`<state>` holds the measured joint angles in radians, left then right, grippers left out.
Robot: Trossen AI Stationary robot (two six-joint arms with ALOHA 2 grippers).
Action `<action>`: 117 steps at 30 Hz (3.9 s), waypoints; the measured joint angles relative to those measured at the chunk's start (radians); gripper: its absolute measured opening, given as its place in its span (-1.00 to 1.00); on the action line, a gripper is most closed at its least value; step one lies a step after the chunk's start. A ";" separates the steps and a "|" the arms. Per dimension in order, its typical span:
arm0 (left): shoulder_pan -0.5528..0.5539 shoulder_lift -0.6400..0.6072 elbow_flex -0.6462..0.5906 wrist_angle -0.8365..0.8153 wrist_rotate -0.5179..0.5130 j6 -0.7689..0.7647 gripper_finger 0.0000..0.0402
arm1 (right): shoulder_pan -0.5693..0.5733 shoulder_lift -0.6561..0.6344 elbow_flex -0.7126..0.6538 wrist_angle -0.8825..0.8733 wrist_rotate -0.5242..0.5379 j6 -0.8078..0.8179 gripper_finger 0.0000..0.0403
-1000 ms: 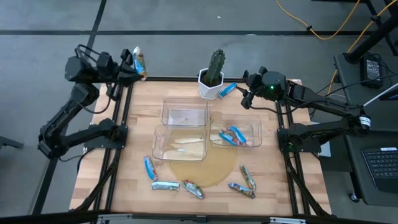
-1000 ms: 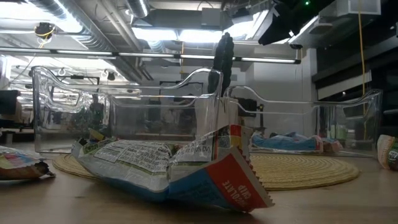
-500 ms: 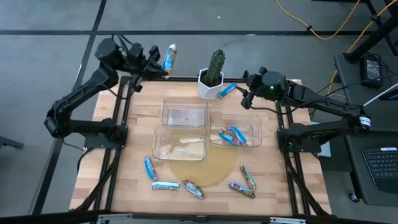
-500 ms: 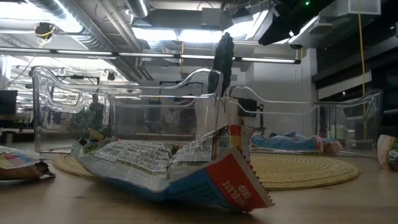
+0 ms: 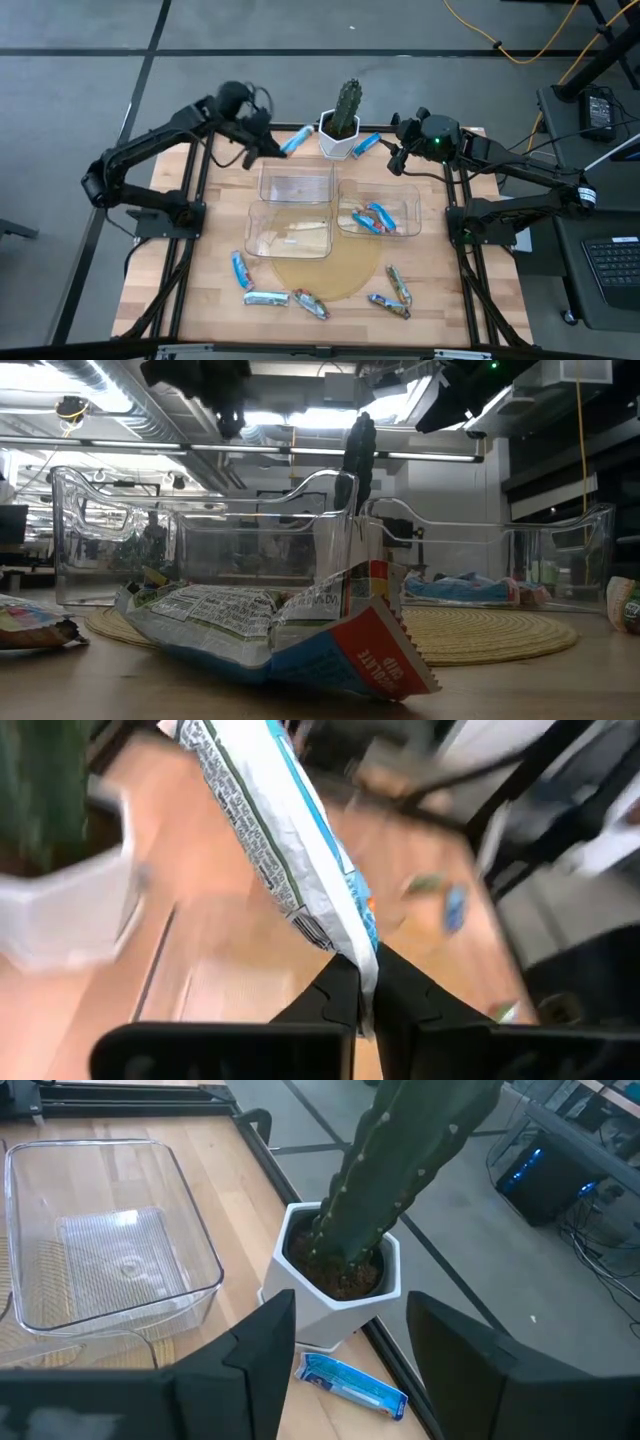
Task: Pick and place Granola Bars by type
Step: Put the top yellow granola bar into the top bin, then put the left red granola bar into the right bin
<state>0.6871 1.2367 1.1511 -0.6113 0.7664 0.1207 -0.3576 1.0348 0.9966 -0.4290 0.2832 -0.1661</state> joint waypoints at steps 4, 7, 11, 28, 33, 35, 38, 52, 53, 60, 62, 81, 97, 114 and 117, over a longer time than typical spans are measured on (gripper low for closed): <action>-0.050 0.040 0.000 -0.050 -0.172 0.050 -0.97 | 0.000 0.000 0.000 0.000 0.000 0.000 -0.03; -0.086 0.070 0.000 -0.076 -0.288 0.085 -0.97 | 0.000 0.000 0.000 0.000 0.000 0.000 -0.03; -0.138 0.126 -0.009 -0.150 -0.402 0.189 -0.97 | 0.000 0.000 0.000 0.000 -0.021 0.000 -0.03; -0.222 0.307 -0.039 -0.163 -0.450 0.293 -0.93 | 0.000 0.000 0.000 -0.003 -0.025 0.000 -0.03; -0.220 0.307 -0.039 -0.163 -0.457 0.260 -0.85 | 0.000 0.000 0.000 -0.010 -0.026 0.000 -0.03; -0.220 0.307 -0.039 -0.164 -0.462 0.258 -0.80 | 0.000 0.000 0.000 -0.010 -0.035 0.000 -0.03; -0.220 0.297 -0.039 -0.166 -0.465 0.255 -0.71 | 0.000 0.000 0.000 -0.010 -0.065 0.000 -0.03; -0.245 0.108 -0.039 -0.181 -0.633 -0.011 -0.20 | 0.000 0.000 0.000 -0.010 -0.102 -0.059 -0.03; -0.253 0.092 -0.039 -0.182 -0.641 -0.037 -0.18 | 0.000 0.000 0.000 -0.010 -0.103 -0.069 -0.03; -0.321 0.007 -0.039 -0.206 -0.705 -0.244 -0.04 | 0.000 0.000 0.000 -0.010 -0.103 -0.110 -0.03; -0.349 -0.022 -0.039 -0.246 -0.696 -0.335 -0.03 | 0.000 0.000 0.000 -0.010 -0.103 -0.112 -0.03; -1.115 -0.303 -0.039 -0.515 -0.979 -1.260 -0.21 | 0.000 0.000 0.000 -0.021 -0.177 -0.107 -0.03; -1.597 -0.089 -0.051 -0.517 -1.227 -1.736 -0.31 | 0.000 0.000 0.000 -0.113 -0.181 -0.124 -0.03; -1.502 0.267 -0.114 -0.384 -0.976 -2.099 -0.30 | 0.000 0.000 0.000 -0.065 -0.182 -0.171 -0.03; -1.453 0.295 -0.114 -0.360 -0.962 -2.111 -0.25 | 0.000 0.000 0.000 -0.057 -0.183 -0.171 -0.03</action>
<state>-0.7658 1.5315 1.0367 -0.9709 -0.1955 -1.9904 -0.3578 1.0351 0.9962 -0.4861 0.1003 -0.3367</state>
